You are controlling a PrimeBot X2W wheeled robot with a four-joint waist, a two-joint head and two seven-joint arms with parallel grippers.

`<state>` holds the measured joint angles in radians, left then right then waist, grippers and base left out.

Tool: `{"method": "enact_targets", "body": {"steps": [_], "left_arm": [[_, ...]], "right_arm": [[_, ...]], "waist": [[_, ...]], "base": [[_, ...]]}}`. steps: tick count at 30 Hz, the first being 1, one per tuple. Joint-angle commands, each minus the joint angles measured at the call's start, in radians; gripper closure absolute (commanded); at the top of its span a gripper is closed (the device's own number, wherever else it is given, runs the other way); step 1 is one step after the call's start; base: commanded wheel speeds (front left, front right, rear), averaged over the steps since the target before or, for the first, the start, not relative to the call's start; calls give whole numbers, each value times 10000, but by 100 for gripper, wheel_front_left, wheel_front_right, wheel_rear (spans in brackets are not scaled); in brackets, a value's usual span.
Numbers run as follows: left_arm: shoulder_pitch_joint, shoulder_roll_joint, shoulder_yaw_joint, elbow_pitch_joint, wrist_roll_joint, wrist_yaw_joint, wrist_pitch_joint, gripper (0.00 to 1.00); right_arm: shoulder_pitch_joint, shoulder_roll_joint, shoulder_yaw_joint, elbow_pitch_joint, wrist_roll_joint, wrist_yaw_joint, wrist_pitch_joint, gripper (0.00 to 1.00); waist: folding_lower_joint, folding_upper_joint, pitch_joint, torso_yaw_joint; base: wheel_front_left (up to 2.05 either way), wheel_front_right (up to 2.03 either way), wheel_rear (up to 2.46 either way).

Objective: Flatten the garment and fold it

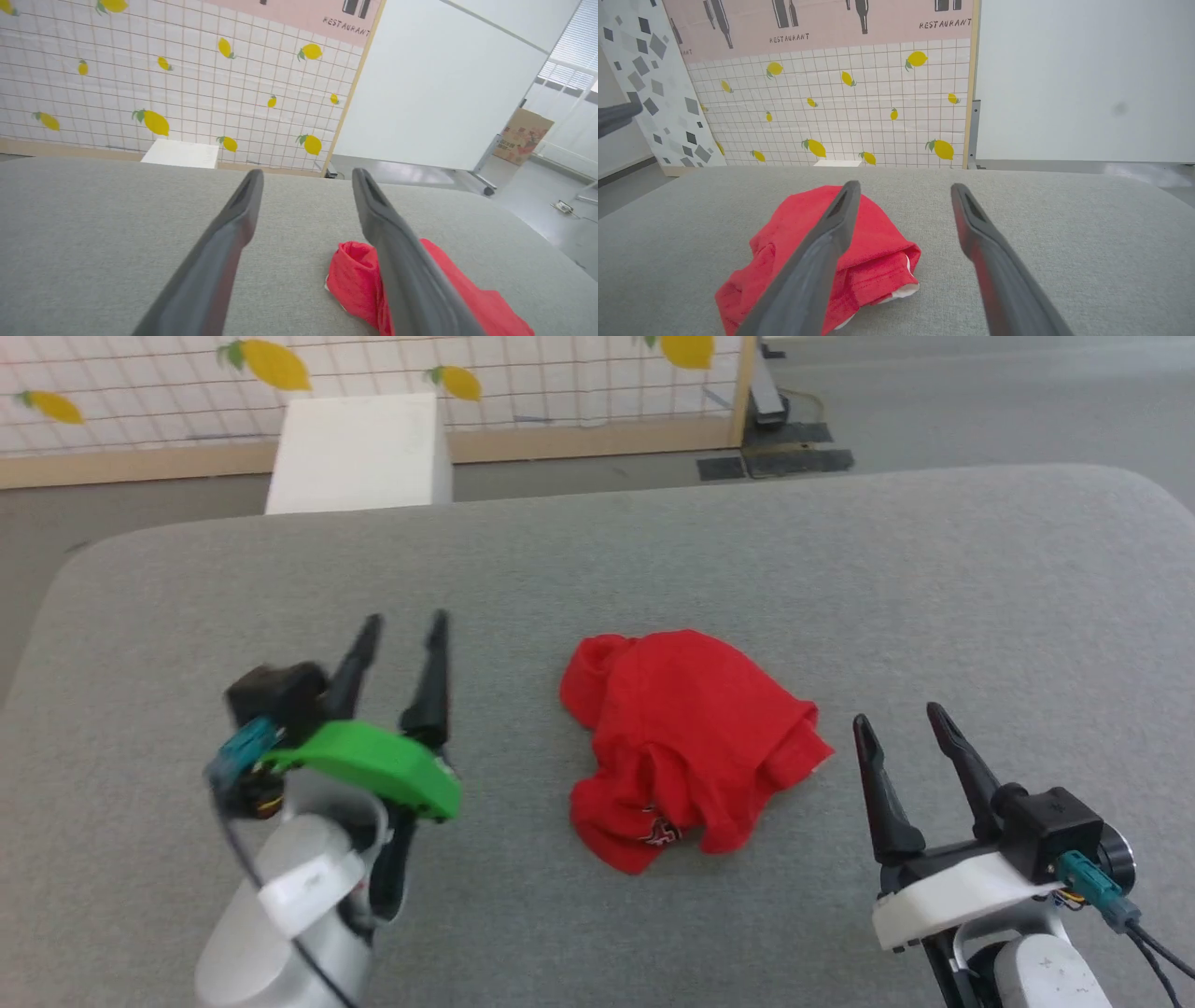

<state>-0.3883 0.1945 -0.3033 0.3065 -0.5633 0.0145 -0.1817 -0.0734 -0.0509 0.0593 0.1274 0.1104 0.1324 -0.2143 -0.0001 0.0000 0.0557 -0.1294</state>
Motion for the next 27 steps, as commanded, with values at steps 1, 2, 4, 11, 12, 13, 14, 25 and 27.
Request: {"method": "enact_targets", "body": {"steps": [1, 2, 4, 11, 12, 13, 14, 25, 27], "left_arm": [[451, 122, 169, -219, 230, 166, -344, 0], [643, 179, 298, -375, 313, 235, -514, 0], [1066, 246, 550, -652, 495, 309, -711, 0], [2407, -223, 1799, -2105, 1545, 392, -796, 0], [2533, -313, 1940, -2244, 1693, 348, -797, 0], [2654, -439, 2107, -2377, 1843, 278, -797, 0], [2729, -562, 2245, -2486, 1930, 218, -798, 0], [2912, -1308, 3092, -2650, 2614, -517, -800, 0], [2881, -1359, 3145, -2593, 2634, -597, -800, 0]], "right_arm": [[69, 7, 67, -113, -140, -17, 64, 0], [66, 7, 138, -159, -179, -17, 112, 0], [49, 7, 321, -274, -270, -17, 281, 0], [-21, 7, 967, -79, -282, -17, 2467, 0], [-44, 7, 953, -24, -278, -17, 2796, 0], [-62, 7, 937, 67, -313, -17, 3243, 0], [-87, 7, 951, 115, -353, -17, 3554, 0], [-415, 7, 950, 630, -539, -17, 6155, 60], [-522, 7, 974, 560, -508, -17, 6096, 100]], "waist": [[1, 0, -173, 475], [1, 0, -169, 553], [1, 0, -129, 748], [1, 0, 237, 1370], [1, 0, 295, 1438], [1, 0, 371, 1529], [1, 0, 426, 1605], [1, 0, 762, 2160], [1, 0, 763, 2207]], "base": [[0, 0, 0], [0, 0, 0], [0, 0, 0], [0, 0, 0], [0, 0, 0], [0, 0, 0], [0, 0, 0], [0, 0, 0], [0, 0, 0]]}}
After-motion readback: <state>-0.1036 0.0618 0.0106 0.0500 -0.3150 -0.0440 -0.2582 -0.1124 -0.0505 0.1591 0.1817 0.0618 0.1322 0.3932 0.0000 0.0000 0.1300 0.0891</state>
